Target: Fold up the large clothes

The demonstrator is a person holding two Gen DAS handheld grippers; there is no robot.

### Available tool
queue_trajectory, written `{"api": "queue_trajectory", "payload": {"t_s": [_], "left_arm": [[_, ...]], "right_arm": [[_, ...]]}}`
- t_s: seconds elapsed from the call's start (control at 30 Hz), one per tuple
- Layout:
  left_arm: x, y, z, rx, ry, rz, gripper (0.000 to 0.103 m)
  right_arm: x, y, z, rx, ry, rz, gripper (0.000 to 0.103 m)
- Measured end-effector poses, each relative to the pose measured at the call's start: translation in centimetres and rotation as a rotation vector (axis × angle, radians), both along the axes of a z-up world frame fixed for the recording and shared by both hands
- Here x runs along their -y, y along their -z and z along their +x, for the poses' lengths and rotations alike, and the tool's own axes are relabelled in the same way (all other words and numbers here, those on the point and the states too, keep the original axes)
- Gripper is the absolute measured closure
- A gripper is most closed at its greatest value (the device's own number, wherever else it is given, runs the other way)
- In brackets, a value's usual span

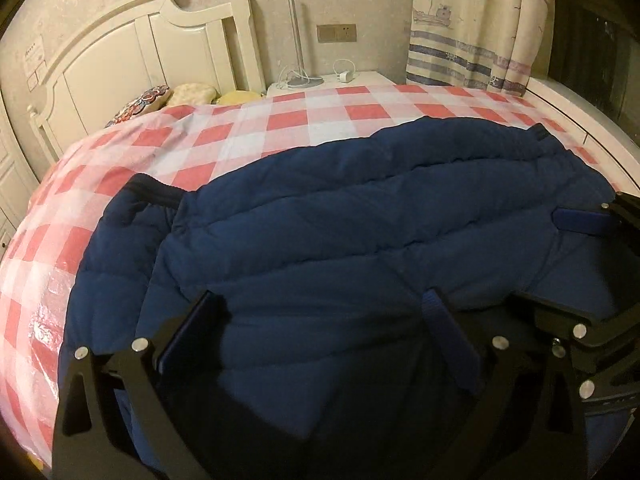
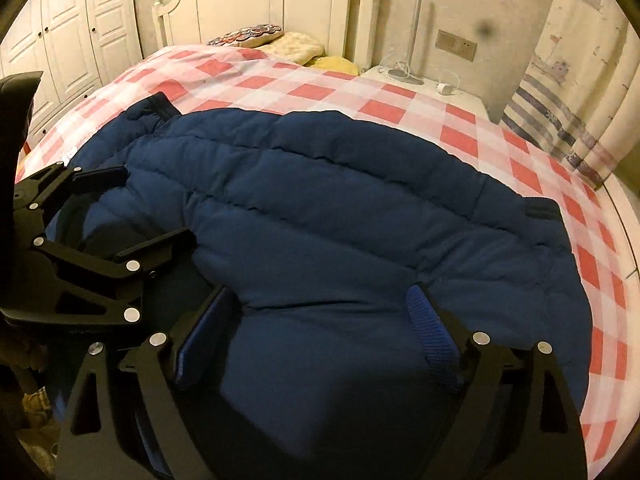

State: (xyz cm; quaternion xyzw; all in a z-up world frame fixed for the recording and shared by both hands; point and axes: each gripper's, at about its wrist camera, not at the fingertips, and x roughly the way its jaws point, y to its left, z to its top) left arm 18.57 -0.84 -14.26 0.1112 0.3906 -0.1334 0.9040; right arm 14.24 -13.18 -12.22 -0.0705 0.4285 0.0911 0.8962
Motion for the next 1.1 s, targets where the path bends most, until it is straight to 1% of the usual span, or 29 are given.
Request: {"api": "queue_trajectory", "payload": {"t_s": [0.13,0.2,0.23,0.3,0.33,0.37,0.43,0.47,0.5,0.53,0.57,0.6,0.63,0.73,0.8,0.87,0.93,0.97,1.0,1.07,1.1], "left_arm": [[-0.1,0.1,-0.1,-0.002,0.003,-0.01,0.002],[-0.8,-0.5,-0.1,-0.021,0.0,-0.041,0.002],[-1.7,-1.2,-0.6,-0.024,-0.011,-0.071,0.002],[-3.6,-2.6,-1.7,-0.007,-0.018,-0.141,0.002],[-4.3,-3.1,-2.2,0.007,-0.023,-0.15,0.002],[-5.2,-3.7,-2.7,0.032,-0.037,-0.134,0.002],[-6.5,-3.8,-3.2,0.063,-0.07,-0.08,0.002],[-7.3,-3.4,-3.1,0.071,-0.101,-0.039,0.002],[-8.2,-2.5,-2.8,0.058,-0.132,-0.014,0.002],[-9.0,-1.5,-2.3,0.02,-0.151,-0.021,0.002],[-9.7,-0.8,-2.0,-0.011,-0.15,-0.062,0.002],[-10.2,-0.6,-1.8,-0.011,-0.149,-0.102,0.002],[-10.3,-0.6,-1.8,-0.003,-0.151,-0.108,0.002],[-9.5,-0.7,-1.7,0.004,-0.149,-0.039,0.002],[-10.0,-1.3,-2.1,0.006,-0.152,-0.058,0.002],[-11.4,-2.1,-2.8,0.025,-0.173,-0.091,0.002],[-12.9,-2.2,-3.0,0.033,-0.205,-0.085,0.002],[-13.7,-1.7,-2.8,0.02,-0.224,-0.077,0.002],[-14.6,-1.1,-2.6,-0.006,-0.232,-0.093,0.002],[-16.4,0.0,-2.0,-0.066,-0.224,-0.214,0.002],[-16.8,0.1,-1.9,-0.079,-0.226,-0.24,0.002]], "right_arm": [[0.0,0.1,-0.2,0.01,0.0,0.004,0.017],[0.5,-0.3,-0.4,-0.003,0.002,0.021,0.017],[0.8,-0.9,-0.9,-0.008,0.012,0.027,0.017],[1.1,-2.1,-2.2,0.013,0.011,0.032,0.017],[1.5,-2.7,-3.1,0.034,0.01,0.024,0.017],[1.9,-3.1,-3.9,0.048,0.018,0.01,0.017],[3.3,-3.2,-4.8,0.053,0.058,-0.024,0.017],[4.1,-2.8,-4.9,0.045,0.079,-0.032,0.017],[5.1,-2.2,-4.9,0.028,0.099,-0.021,0.017],[6.7,-1.1,-4.8,-0.002,0.114,0.048,0.016],[7.7,-0.5,-4.8,-0.002,0.114,0.114,0.016],[8.3,-0.1,-4.9,0.017,0.111,0.153,0.016],[8.5,0.1,-5.0,0.027,0.107,0.163,0.016],[7.8,-0.5,-4.9,0.009,0.113,0.109,0.017],[8.2,-1.2,-5.2,0.009,0.131,0.102,0.017],[9.5,-1.8,-6.3,0.038,0.174,0.09,0.017],[11.6,-1.6,-7.3,0.039,0.223,0.097,0.017],[12.6,-1.1,-7.6,0.027,0.24,0.107,0.017],[13.6,-0.4,-7.7,0.011,0.252,0.133,0.017],[15.8,1.3,-8.2,0.007,0.255,0.269,0.015],[16.2,1.7,-8.3,0.007,0.263,0.293,0.012]]}}
